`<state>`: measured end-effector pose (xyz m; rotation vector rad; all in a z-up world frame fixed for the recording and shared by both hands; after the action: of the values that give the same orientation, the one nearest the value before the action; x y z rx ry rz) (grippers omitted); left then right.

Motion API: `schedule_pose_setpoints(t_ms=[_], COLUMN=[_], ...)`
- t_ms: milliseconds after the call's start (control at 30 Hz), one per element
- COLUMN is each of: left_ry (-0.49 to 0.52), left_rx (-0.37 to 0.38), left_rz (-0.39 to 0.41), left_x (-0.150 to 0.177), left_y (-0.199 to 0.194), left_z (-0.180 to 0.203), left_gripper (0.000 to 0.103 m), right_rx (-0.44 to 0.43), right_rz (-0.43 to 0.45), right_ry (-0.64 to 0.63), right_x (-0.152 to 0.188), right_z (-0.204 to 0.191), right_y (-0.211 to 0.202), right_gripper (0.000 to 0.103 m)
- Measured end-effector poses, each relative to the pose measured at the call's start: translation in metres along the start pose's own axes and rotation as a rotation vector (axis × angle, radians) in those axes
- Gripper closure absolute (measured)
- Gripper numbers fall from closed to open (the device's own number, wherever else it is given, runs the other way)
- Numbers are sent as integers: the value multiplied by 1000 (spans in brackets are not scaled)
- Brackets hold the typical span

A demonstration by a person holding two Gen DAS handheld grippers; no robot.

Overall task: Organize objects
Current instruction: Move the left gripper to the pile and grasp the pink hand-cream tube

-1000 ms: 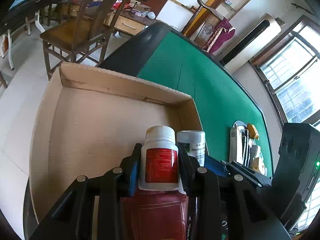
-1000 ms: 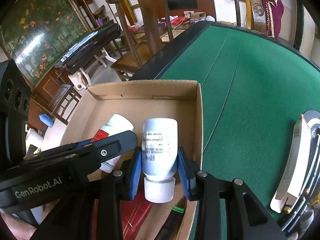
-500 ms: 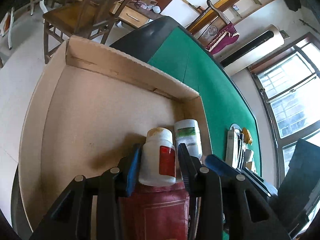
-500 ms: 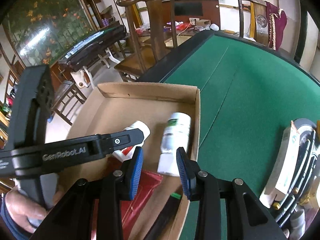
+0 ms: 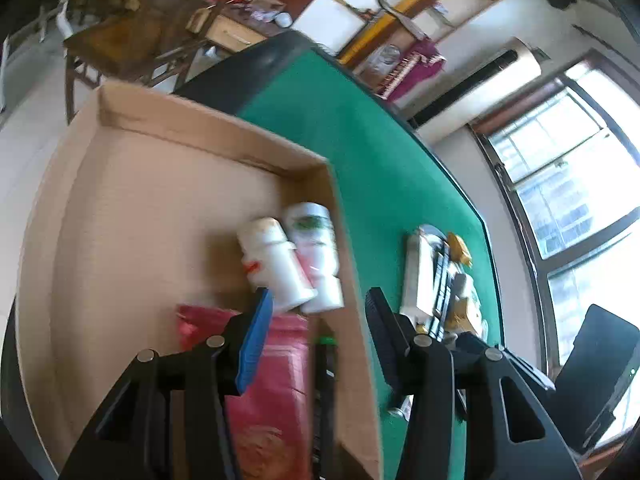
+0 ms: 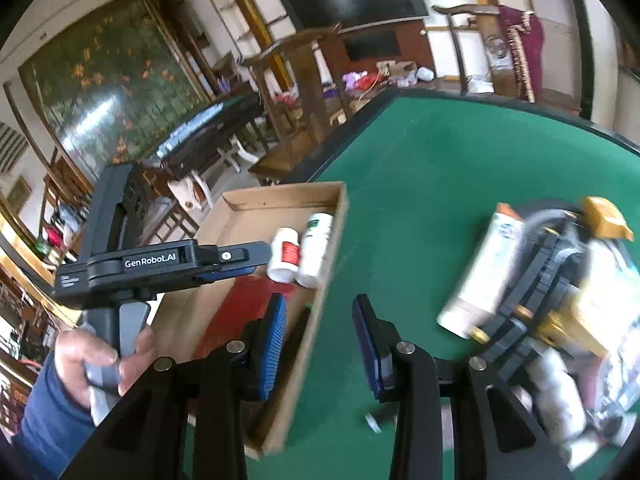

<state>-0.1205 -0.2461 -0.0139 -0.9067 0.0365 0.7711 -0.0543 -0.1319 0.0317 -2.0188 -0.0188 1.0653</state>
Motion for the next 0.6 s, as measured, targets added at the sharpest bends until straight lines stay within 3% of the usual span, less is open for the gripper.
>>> schedule_pose_setpoints(t_ms=[133,300,433,600], left_ry=[82,245,415,641], left_rx=[58,94,76,-22], left_rz=[-35,-91,-149,-163], left_x=[26,76,124,167], left_y=[0,15,41,72], left_z=[41,101,134,153], left_gripper=[55,54,54,54], right_rx=[17,57,74,30], right_rz=[66,78,94,140], right_ry=[42,100,134,217], right_x=[19,63,95,110], right_z=[38,91,129,166], right_y=[-52,-90,-112,-136], right_gripper=[64,64,64,65])
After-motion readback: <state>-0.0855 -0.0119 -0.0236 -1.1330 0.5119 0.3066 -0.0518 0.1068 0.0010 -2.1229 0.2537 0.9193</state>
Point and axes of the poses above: each gripper's, at about its wrist camera, not at the fingertips, and y roughly the way its jaws point, z to its right, x to its underside, the point moved 9 cm from there along y, roughly the way its jaws point, and after that the axes turned 5 degrees about -y, right-handed, at the moved point
